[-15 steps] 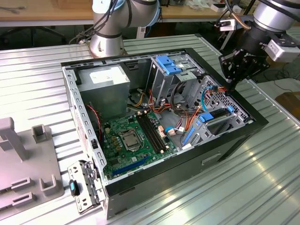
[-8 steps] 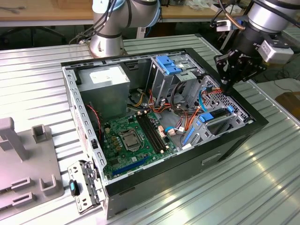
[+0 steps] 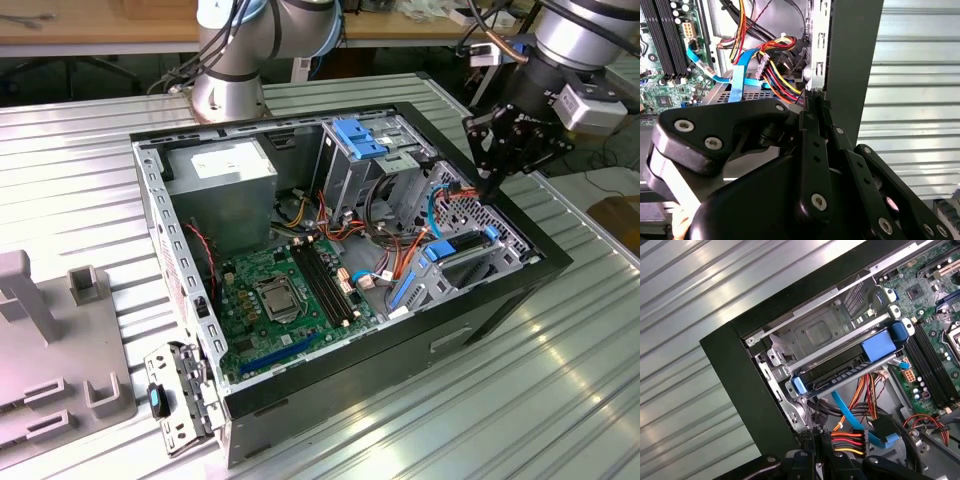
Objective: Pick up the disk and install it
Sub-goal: 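Insert the first disk wire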
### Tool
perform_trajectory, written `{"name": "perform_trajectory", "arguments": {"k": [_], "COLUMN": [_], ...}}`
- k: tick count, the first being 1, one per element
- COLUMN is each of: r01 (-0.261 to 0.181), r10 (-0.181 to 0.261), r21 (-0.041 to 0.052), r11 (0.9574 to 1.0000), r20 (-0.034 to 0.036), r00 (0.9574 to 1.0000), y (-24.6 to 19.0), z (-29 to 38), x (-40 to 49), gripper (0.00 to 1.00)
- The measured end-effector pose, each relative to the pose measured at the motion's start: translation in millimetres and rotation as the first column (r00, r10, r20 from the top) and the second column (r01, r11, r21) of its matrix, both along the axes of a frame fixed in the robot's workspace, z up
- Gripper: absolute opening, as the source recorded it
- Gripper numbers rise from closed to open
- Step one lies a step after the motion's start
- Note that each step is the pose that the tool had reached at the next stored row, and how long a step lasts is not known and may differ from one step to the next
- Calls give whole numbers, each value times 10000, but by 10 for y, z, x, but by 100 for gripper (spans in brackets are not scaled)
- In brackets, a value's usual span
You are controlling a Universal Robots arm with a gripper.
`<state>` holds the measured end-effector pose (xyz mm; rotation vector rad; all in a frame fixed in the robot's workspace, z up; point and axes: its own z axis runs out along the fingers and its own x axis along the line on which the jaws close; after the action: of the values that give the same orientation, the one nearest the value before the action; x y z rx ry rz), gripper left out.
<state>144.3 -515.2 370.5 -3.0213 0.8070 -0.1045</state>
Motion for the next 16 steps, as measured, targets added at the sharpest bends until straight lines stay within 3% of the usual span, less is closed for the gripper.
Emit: {"name": "perform_trajectory", "arguments": {"k": [2,7,10,13,16], "r01": [524,1187,1890,2712,3232], "r10": [-524,-1187,-1890,-2712,-3232], "r21": [1,1,0,-1,0], "r11": [9986,9929,9820,9625,9463], "r20": [0,0,0,0,0], "r00": [9986,9929,9820,9625,9463], "y": [0,7,7,7,7], "z": [-3,-7,-11,-17,-21], "x": [3,33,34,34,34], "gripper": [17,17,17,17,17]}}
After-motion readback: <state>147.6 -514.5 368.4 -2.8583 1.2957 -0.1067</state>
